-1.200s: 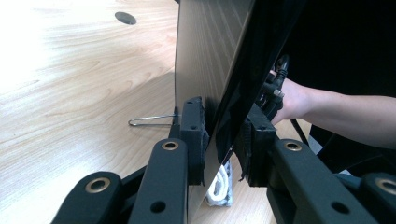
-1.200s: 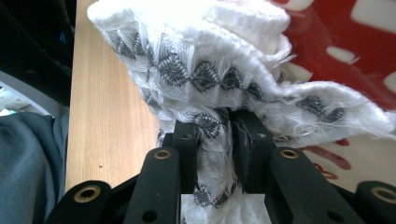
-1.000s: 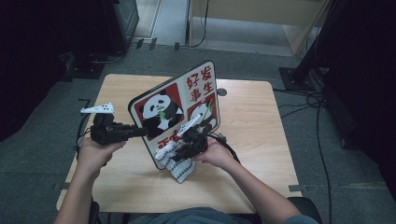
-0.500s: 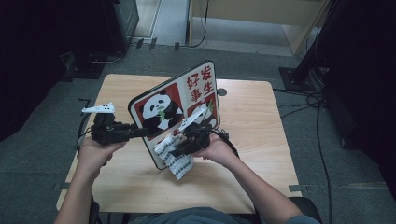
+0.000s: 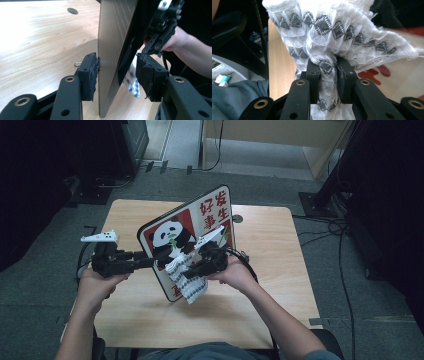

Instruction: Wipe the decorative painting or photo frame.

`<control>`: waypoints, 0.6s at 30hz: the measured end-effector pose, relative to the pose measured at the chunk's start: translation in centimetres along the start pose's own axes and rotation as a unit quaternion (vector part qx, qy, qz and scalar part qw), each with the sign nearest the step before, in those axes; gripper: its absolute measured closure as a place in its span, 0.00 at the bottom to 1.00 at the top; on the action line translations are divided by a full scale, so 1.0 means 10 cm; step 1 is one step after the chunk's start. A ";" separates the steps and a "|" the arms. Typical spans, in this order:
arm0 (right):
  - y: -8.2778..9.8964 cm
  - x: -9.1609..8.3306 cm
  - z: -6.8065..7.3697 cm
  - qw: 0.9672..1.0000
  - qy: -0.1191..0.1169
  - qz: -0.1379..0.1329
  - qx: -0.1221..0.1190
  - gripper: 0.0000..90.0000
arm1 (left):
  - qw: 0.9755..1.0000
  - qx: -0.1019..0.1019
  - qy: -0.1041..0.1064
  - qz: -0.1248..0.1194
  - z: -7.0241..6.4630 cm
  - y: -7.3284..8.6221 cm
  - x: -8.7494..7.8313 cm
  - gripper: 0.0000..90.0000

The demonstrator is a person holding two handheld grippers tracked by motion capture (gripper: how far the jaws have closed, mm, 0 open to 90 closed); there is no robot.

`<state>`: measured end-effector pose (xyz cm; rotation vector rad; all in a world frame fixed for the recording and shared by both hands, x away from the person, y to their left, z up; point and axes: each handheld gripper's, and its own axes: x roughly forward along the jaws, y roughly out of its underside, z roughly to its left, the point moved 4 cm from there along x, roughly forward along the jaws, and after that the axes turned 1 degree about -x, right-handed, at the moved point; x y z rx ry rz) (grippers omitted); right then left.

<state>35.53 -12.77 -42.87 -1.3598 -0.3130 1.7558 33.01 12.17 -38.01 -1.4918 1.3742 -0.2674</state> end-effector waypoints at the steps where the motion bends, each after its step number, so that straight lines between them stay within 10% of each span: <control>1: -0.02 -0.01 0.00 1.000 0.000 -0.003 -0.003 0.84 | 1.000 0.000 -0.001 -0.001 0.00 0.01 -0.01 0.56; 18: -0.36 -0.21 0.15 0.999 0.007 -0.021 -0.035 0.84 | 1.000 -0.011 -0.015 -0.014 0.10 0.09 -0.19 0.44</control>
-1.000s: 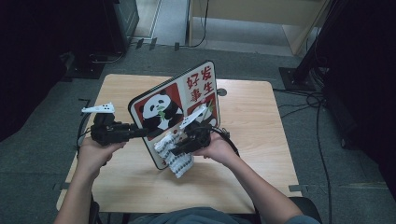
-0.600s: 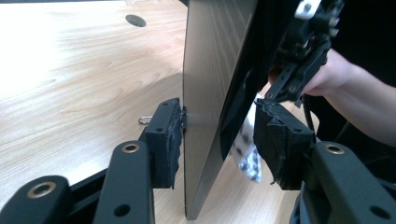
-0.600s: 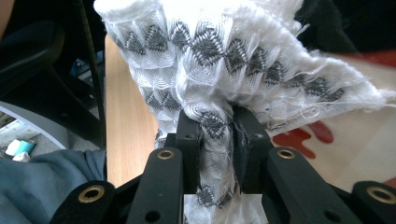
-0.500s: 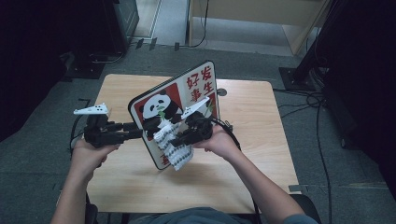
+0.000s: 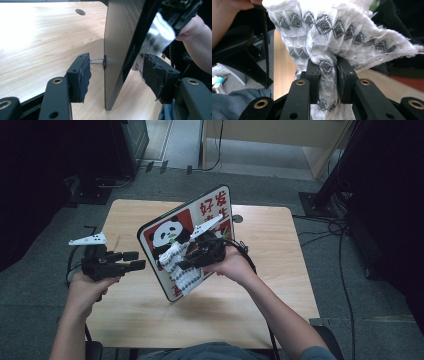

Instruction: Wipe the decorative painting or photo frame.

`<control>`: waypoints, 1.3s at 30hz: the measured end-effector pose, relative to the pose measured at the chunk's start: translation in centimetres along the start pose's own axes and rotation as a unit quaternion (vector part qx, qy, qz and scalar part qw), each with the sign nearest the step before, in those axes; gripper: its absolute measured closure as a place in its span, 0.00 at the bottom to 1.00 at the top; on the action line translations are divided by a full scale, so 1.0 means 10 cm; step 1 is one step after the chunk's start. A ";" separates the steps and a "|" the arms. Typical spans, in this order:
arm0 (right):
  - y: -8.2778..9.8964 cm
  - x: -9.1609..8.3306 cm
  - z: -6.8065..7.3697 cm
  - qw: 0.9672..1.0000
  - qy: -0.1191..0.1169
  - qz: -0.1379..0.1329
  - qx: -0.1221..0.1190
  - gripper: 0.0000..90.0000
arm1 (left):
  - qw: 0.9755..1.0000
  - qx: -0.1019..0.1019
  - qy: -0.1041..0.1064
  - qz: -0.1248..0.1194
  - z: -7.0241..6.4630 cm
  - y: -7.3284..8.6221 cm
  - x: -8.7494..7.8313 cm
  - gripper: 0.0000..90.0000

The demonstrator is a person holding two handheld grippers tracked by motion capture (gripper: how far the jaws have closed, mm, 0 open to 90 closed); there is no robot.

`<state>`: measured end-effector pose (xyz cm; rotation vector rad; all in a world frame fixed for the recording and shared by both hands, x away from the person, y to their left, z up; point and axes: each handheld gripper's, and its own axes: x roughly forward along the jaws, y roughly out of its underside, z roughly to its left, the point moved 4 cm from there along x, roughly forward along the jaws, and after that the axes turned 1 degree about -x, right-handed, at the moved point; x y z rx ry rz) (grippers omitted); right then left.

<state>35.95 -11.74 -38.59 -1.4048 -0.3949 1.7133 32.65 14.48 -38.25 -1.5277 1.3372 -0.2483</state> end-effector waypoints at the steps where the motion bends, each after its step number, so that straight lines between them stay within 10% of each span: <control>1: -0.03 -0.01 0.01 1.000 0.001 -0.002 -0.002 0.84 | 1.000 0.000 -0.001 -0.001 0.02 0.00 -0.01 0.44; 26: -0.97 -0.31 0.35 0.997 0.012 -0.041 -0.058 0.83 | 1.000 0.006 -0.008 0.000 0.20 -0.10 0.20 0.41; 39: -1.05 -0.19 0.36 0.998 0.010 -0.026 -0.064 0.83 | 1.000 0.008 -0.005 -0.007 0.20 -0.10 0.22 0.43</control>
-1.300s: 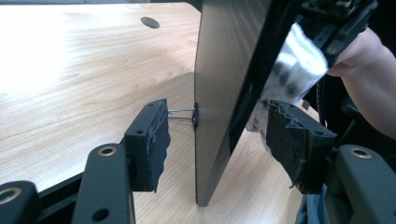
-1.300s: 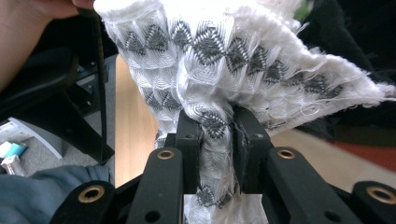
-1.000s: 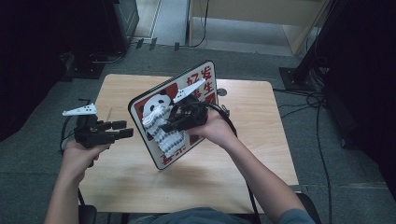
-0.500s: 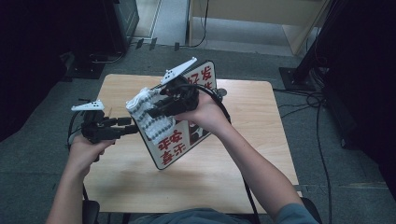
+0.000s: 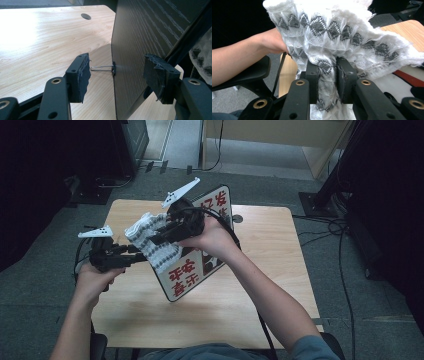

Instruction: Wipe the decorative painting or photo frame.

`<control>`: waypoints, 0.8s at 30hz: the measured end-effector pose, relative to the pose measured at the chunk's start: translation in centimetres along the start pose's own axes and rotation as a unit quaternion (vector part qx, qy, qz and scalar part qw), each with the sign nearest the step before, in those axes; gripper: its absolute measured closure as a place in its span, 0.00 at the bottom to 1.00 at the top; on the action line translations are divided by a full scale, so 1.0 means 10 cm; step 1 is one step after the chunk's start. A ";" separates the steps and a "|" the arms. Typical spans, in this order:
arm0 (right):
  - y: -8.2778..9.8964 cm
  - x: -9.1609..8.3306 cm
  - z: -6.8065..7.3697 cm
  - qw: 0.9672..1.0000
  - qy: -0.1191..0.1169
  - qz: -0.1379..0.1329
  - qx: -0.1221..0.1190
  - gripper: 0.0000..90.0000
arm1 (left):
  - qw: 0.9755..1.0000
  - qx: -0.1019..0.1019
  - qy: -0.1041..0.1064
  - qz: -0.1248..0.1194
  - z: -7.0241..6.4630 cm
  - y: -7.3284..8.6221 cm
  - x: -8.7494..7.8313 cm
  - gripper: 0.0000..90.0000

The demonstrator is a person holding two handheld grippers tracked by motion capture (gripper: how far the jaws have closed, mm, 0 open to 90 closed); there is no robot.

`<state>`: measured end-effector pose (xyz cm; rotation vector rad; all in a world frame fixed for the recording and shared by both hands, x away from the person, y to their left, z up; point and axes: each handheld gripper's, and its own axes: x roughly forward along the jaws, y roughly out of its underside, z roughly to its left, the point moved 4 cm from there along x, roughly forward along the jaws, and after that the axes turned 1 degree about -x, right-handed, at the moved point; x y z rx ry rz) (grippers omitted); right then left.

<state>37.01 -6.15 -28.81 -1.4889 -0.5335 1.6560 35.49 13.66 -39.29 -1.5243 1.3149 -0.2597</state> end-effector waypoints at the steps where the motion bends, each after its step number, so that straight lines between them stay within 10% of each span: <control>1: 0.00 0.00 0.00 1.000 0.000 0.001 0.000 0.83 | 1.000 0.000 0.000 0.000 0.00 0.00 0.00 0.43; 24: 0.09 0.14 0.04 1.000 -0.007 0.013 -0.005 0.83 | 1.000 -0.002 0.004 -0.008 -0.01 0.02 -0.01 0.47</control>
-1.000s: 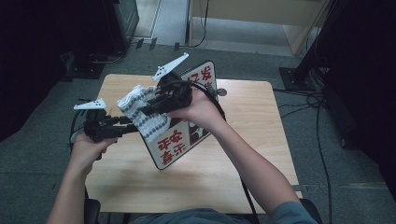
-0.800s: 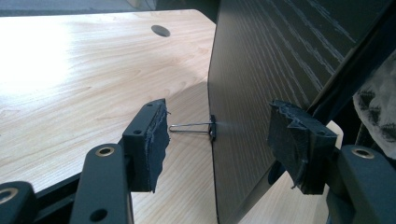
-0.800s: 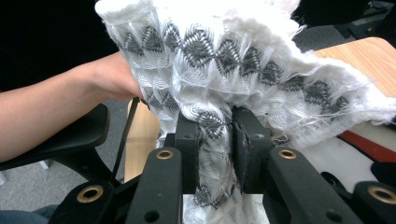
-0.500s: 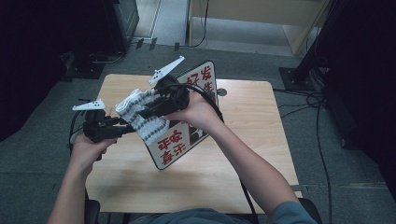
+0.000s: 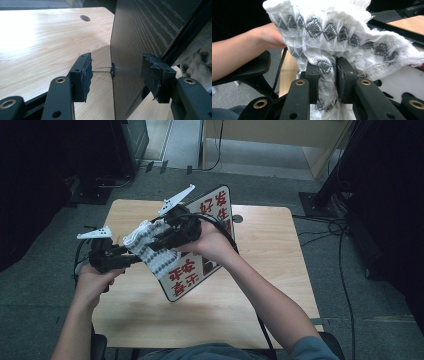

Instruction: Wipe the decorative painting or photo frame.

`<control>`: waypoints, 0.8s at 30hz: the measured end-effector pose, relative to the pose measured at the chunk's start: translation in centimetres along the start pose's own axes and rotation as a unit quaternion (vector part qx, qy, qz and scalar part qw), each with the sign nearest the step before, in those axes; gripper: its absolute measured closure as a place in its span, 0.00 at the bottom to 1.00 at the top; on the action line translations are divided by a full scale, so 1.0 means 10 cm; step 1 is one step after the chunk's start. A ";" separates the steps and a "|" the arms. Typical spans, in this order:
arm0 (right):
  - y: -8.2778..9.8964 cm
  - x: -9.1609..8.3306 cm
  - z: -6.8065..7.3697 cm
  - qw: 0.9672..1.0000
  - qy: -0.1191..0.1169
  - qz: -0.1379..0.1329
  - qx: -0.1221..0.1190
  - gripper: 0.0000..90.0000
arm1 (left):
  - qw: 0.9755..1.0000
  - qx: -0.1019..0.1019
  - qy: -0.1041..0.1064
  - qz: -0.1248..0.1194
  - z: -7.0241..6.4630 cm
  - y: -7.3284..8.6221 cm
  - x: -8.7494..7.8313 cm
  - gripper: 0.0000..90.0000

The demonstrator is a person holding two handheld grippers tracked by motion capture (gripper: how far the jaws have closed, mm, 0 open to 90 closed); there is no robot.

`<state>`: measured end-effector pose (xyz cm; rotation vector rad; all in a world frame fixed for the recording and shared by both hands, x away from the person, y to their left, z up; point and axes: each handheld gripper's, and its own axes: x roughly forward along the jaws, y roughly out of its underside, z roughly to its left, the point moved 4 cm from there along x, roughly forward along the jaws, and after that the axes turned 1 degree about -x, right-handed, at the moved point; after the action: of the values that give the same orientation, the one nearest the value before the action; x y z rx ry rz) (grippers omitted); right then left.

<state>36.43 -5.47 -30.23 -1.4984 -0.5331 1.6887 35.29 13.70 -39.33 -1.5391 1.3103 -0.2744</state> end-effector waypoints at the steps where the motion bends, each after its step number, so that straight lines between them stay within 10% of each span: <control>1: 0.01 0.00 0.00 1.000 0.000 0.001 -0.001 0.83 | 1.000 -0.001 0.001 0.000 0.00 0.00 0.00 0.48; 24: 0.20 0.11 -0.02 1.000 -0.011 0.008 0.007 0.83 | 1.000 0.000 0.005 0.003 -0.01 0.01 0.01 0.51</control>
<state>36.07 -5.89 -32.46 -1.4799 -0.5205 1.7199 35.15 13.59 -39.39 -1.5346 1.3224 -0.2775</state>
